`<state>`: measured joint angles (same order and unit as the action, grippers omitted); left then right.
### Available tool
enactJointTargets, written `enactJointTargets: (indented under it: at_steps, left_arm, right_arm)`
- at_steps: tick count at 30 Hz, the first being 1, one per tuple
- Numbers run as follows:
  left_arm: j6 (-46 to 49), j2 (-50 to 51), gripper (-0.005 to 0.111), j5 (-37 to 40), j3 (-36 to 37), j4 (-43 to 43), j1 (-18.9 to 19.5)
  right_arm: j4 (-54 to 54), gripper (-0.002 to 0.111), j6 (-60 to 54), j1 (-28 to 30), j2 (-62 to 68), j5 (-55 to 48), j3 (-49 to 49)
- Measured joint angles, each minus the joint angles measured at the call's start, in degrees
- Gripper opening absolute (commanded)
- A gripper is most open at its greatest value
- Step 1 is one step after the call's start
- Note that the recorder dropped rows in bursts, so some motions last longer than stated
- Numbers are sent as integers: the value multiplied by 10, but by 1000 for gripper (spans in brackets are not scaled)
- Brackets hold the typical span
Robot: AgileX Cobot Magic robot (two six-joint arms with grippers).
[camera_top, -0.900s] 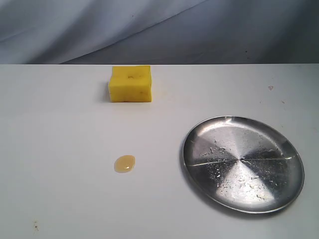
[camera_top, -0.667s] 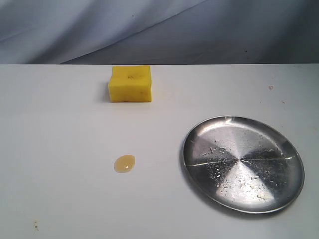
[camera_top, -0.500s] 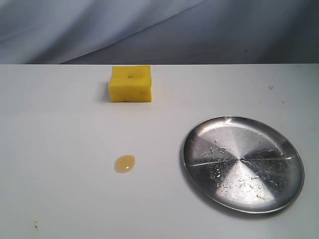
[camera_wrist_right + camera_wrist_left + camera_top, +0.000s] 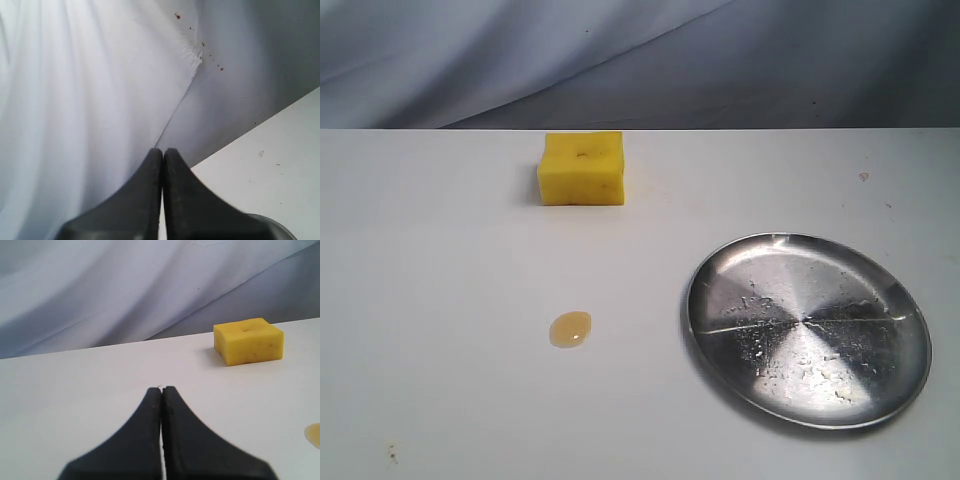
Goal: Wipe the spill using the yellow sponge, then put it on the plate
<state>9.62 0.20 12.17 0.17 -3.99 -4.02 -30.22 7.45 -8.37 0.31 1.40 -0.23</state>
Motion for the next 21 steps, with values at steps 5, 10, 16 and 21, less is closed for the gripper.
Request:
enactJointTargets:
  at_steps: [5,10,16,21]
  left_arm:
    - [0,0,0,0,0,0,0]
    - [0,0,0,0,0,0,0]
    - [0,0,0,0,0,0,0]
    - [0,0,0,0,0,0,0]
  right_arm:
    - [26,0,-20,0,7,-19,-49]
    - [53,0,-67,0,124,-59,-138]
    - [57,0,-128,-20,324,-95,-246]
    - [60,0,-185,-113,486,-101,-340]
